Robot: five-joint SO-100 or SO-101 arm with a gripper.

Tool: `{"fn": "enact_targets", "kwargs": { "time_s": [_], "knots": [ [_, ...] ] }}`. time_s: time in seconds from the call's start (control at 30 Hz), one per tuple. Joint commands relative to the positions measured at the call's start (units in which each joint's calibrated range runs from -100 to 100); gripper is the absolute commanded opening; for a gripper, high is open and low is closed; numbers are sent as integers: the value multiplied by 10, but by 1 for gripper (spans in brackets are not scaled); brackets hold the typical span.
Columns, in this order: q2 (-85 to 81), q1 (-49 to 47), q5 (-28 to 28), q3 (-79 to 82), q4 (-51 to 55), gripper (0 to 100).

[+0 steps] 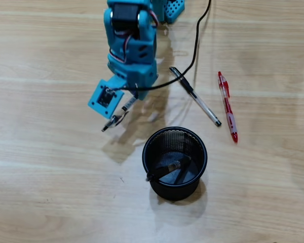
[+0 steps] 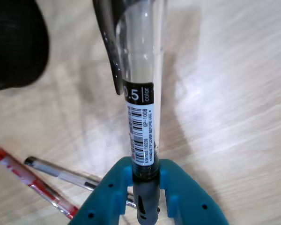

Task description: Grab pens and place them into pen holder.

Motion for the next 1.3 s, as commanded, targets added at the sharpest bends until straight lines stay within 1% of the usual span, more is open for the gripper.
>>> {"fn": "enact_targets", "kwargs": {
  "time_s": [0.0,0.2,0.3,0.37,0.4,0.43,0.53,0.77,0.9,1.07,1.27],
  "knots": [
    [-150,16,27,-9,4,2],
    [-247,2,51,-53,-4,2],
    [-260,-14,63,-107,-6,2],
    [-260,-28,76,-143,-25,2],
    [-260,-37,81,-154,-47,2],
    [-260,-52,88,-160,-114,2],
    [-259,-75,100,-142,-235,2],
    [-235,-109,109,-8,-551,2],
    [-199,-122,108,59,-686,2],
    [-145,-123,108,97,-774,2],
    [-79,-123,109,115,-805,2]
  ]
}}
